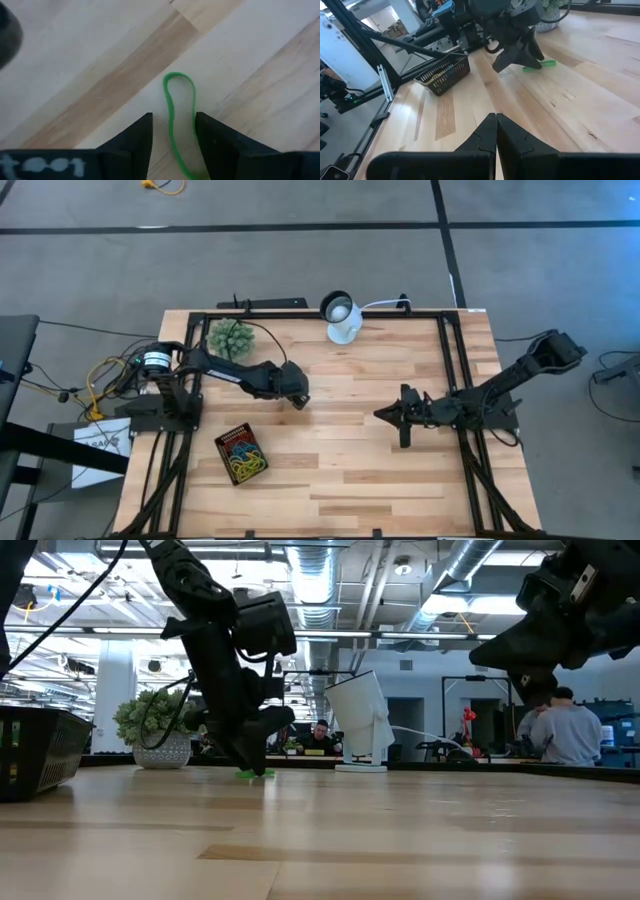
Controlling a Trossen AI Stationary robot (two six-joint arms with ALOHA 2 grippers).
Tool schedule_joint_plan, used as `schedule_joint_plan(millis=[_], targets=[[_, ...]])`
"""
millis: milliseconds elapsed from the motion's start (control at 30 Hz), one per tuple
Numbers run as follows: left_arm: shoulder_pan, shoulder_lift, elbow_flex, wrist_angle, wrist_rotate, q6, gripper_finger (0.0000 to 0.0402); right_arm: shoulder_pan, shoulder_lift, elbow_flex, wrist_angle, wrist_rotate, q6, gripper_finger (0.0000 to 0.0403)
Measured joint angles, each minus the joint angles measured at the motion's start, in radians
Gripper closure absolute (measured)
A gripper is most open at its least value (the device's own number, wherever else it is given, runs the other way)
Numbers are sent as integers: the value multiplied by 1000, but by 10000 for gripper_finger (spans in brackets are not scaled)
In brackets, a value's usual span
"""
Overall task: Pick and place items into bin
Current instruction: Put the green rubber band into the black bin
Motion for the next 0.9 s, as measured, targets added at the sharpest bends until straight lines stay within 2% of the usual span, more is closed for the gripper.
schedule_joint_plan(millis=[233, 333, 433, 500, 633, 733, 800, 900], targets=[[7, 30, 4, 10, 54, 8, 280, 0, 0, 0, 0, 0, 0, 403], [-2, 40, 5, 10, 77, 34, 319, 0, 0, 0, 0, -1, 0, 403], [-15, 34, 4, 6, 76, 56, 379, 0, 0, 1, 0, -1, 0, 403], [-25, 16, 11, -11, 77, 80, 392, 0, 0, 1, 0, -2, -1, 403], [-65, -72, 69, -216, 126, 118, 398, 0, 0, 1, 0, -2, -2, 403], [-110, -177, 146, -417, 100, 107, 399, 0, 0, 1, -2, -2, -5, 403], [-160, -244, 181, -555, 77, 62, 400, 0, 0, 1, -3, -2, -7, 403], [-273, -358, 213, -658, 66, -40, 400, 0, 0, 1, -4, -2, -8, 403]])
